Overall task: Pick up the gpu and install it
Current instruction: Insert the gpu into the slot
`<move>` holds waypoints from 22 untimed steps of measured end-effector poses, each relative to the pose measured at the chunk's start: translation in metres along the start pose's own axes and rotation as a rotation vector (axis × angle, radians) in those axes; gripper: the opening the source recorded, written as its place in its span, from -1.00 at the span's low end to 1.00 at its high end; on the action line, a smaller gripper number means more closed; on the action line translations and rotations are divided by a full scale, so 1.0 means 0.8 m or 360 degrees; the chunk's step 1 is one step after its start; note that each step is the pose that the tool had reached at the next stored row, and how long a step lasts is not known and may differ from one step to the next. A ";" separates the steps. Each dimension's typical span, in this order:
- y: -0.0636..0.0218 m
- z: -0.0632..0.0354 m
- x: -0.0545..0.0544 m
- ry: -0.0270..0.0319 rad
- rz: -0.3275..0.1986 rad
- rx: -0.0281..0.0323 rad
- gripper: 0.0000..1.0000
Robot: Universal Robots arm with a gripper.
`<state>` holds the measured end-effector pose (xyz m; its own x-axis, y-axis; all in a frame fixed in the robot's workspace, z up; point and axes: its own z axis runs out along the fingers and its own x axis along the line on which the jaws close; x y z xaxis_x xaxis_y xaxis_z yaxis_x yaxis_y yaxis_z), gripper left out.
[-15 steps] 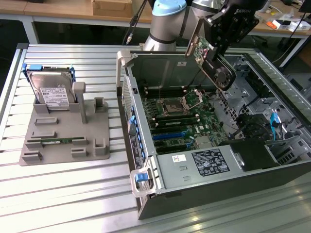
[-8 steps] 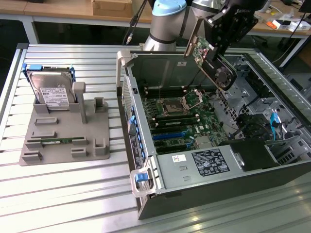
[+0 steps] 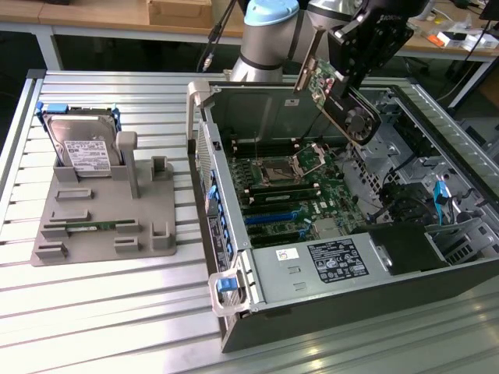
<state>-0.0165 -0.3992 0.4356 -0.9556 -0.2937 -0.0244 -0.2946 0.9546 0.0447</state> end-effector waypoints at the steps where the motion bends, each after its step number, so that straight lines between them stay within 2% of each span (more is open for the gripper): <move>1: 0.000 0.000 -0.001 0.00002 -0.0007 -0.00002 -0.47; 8: 0.000 0.000 -0.002 0.00025 -0.0057 -0.00013 -0.47; 17: -0.001 0.000 -0.003 0.00095 -0.0214 -0.00052 -0.47; 22: -0.001 0.000 -0.003 0.00107 -0.0240 -0.00059 -0.47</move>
<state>-0.0139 -0.3992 0.4355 -0.9005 -0.4342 -0.0245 -0.4349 0.8994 0.0447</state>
